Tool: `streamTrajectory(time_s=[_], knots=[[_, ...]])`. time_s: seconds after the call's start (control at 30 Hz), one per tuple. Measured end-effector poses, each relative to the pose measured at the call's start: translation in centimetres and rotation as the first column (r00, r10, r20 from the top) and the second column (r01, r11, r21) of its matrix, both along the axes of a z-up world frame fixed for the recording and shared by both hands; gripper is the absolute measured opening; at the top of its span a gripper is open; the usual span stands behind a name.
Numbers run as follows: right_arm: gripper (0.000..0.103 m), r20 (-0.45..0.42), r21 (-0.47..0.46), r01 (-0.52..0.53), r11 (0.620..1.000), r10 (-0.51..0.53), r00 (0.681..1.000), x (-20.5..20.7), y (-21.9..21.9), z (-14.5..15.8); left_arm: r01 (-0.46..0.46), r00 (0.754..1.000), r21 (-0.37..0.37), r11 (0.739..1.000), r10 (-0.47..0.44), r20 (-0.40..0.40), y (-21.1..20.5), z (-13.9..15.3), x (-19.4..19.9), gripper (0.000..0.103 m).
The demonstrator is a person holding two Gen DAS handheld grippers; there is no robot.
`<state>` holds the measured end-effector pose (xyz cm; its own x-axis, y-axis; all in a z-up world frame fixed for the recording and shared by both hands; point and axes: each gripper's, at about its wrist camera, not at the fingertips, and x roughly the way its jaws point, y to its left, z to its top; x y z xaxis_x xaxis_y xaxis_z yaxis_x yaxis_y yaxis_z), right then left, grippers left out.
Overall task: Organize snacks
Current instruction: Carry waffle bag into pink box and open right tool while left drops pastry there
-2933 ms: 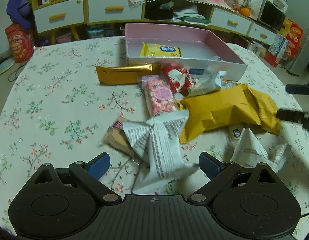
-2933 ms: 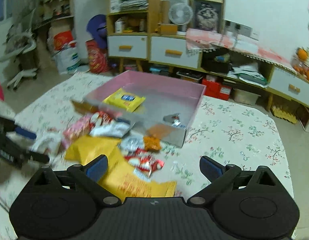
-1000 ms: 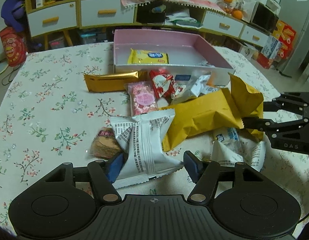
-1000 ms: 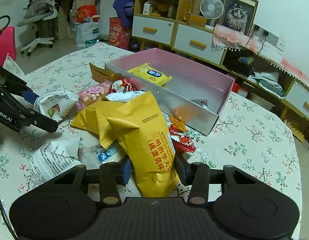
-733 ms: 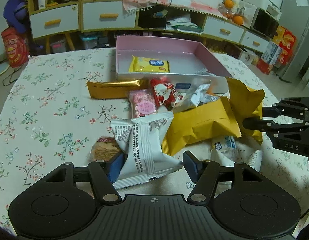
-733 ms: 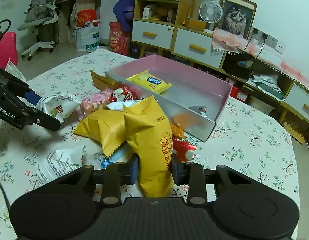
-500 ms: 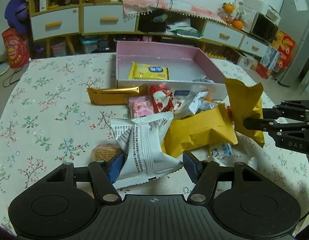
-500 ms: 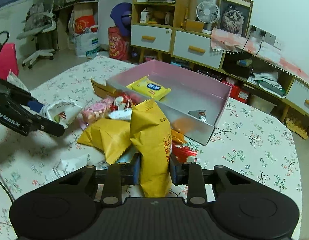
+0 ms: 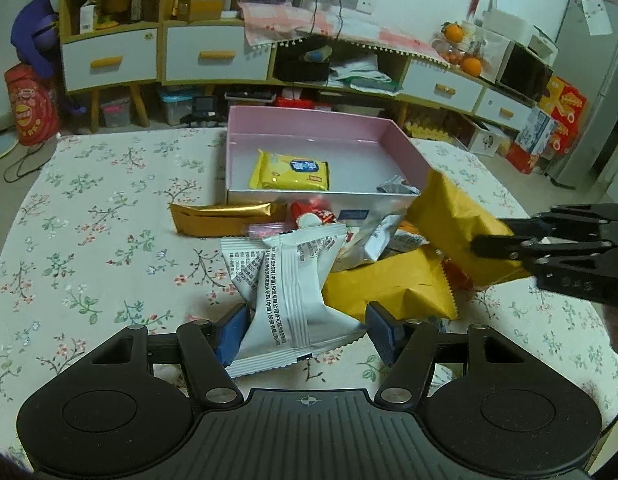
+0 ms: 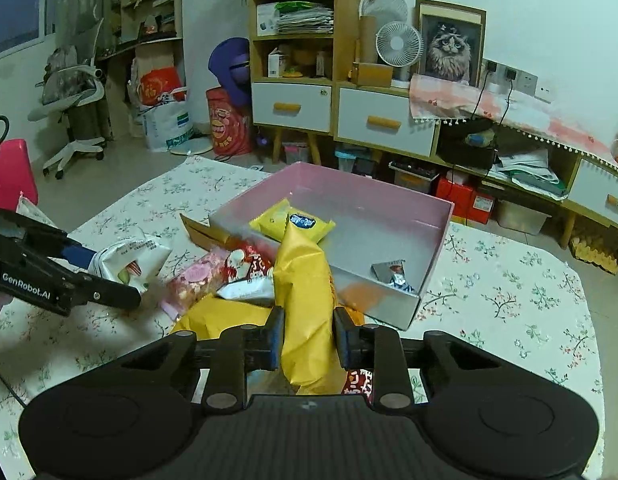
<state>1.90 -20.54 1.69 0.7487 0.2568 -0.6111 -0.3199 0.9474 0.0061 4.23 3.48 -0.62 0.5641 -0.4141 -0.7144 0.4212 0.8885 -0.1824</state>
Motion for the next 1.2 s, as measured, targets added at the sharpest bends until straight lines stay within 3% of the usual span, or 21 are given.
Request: streamTrajectory(time_s=[0.27, 0.4, 0.47, 0.9, 1.2], knots=[[0.001, -0.106, -0.075, 0.011, 0.997, -0.019, 0.994, 1.7, 1.2, -2.4, 0.015, 1.0, 0.016, 1.0, -0.015, -0.013, -0.5, -0.5, -0.1, 0.062], [0.006, -0.119, -0.092, 0.013, 0.996, -0.023, 0.993, 2.1, 1.6, -3.0, 0.012, 1.0, 0.017, 1.0, -0.012, -0.013, -0.5, -0.5, -0.1, 0.062], [0.002, -0.114, -0.085, 0.021, 0.996, -0.031, 0.993, 2.1, 1.6, -3.0, 0.011, 1.0, 0.015, 1.0, -0.01, -0.011, -0.5, -0.5, 0.0, 0.062], [0.0, -0.077, 0.13, 0.105, 0.986, -0.095, 0.992, 2.4, -1.5, 1.5, -0.029, 0.999, -0.042, 0.999, 0.03, 0.023, -1.1, 1.5, 1.2, 0.062], [0.0, -0.07, 0.288, 0.206, 0.935, -0.193, 0.979, 5.5, -2.2, 3.6, -0.006, 0.997, -0.059, 0.998, 0.01, 0.071, -4.3, 3.2, 3.8, 0.062]])
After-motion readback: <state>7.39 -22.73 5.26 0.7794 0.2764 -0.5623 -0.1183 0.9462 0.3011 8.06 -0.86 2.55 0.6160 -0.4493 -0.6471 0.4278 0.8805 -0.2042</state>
